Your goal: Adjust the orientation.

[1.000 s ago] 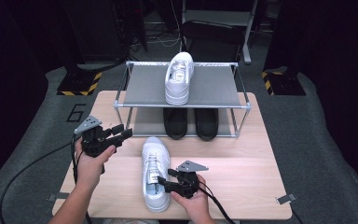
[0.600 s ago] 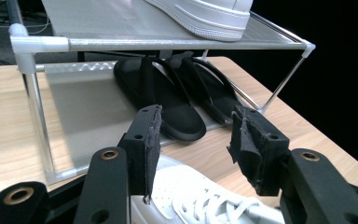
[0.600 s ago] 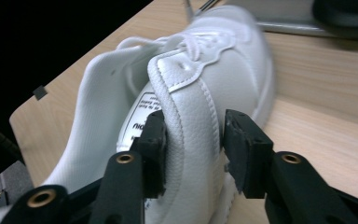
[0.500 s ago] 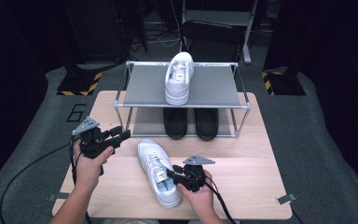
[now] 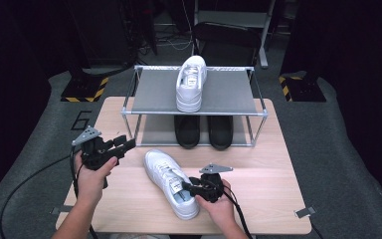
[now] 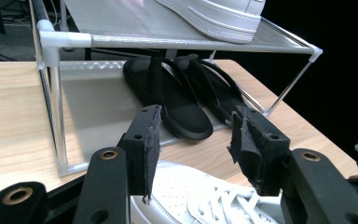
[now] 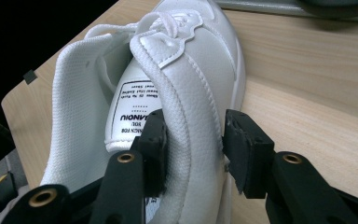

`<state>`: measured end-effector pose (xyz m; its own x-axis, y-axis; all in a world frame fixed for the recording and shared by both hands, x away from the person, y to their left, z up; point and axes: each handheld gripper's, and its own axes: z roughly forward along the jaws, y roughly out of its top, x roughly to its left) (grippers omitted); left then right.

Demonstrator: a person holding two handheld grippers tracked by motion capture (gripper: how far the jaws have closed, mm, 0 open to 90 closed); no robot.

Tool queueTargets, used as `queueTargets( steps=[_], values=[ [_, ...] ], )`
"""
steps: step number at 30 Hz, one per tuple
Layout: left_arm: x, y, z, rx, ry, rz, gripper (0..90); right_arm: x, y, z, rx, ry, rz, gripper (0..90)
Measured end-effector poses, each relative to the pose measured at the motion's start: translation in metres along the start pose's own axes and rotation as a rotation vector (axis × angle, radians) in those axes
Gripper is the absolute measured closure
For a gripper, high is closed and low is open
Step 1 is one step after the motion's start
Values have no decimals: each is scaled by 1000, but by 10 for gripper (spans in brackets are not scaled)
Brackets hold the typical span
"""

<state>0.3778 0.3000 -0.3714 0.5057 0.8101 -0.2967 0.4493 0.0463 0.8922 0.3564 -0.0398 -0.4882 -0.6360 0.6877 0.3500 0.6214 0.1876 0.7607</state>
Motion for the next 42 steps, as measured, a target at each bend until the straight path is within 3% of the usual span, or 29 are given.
queueTargets(
  steps=[3,14,16,26,34,42],
  values=[
    [1,0,-1,-4,1,-2,517,1,1,1,19,6,33,594],
    [5,-6,-4,-13,11,-25,517,1,2,3,34,-17,27,644],
    [6,-8,-5,-12,8,-23,517,2,2,3,36,-26,44,670],
    [8,-17,-8,-9,24,-37,516,3,1,2,14,-71,40,774],
    [12,-19,-10,-15,35,-48,516,5,-1,0,-3,-79,73,791],
    [13,-19,-10,-16,34,-46,516,4,-2,-2,-40,-83,66,797]
  ],
)
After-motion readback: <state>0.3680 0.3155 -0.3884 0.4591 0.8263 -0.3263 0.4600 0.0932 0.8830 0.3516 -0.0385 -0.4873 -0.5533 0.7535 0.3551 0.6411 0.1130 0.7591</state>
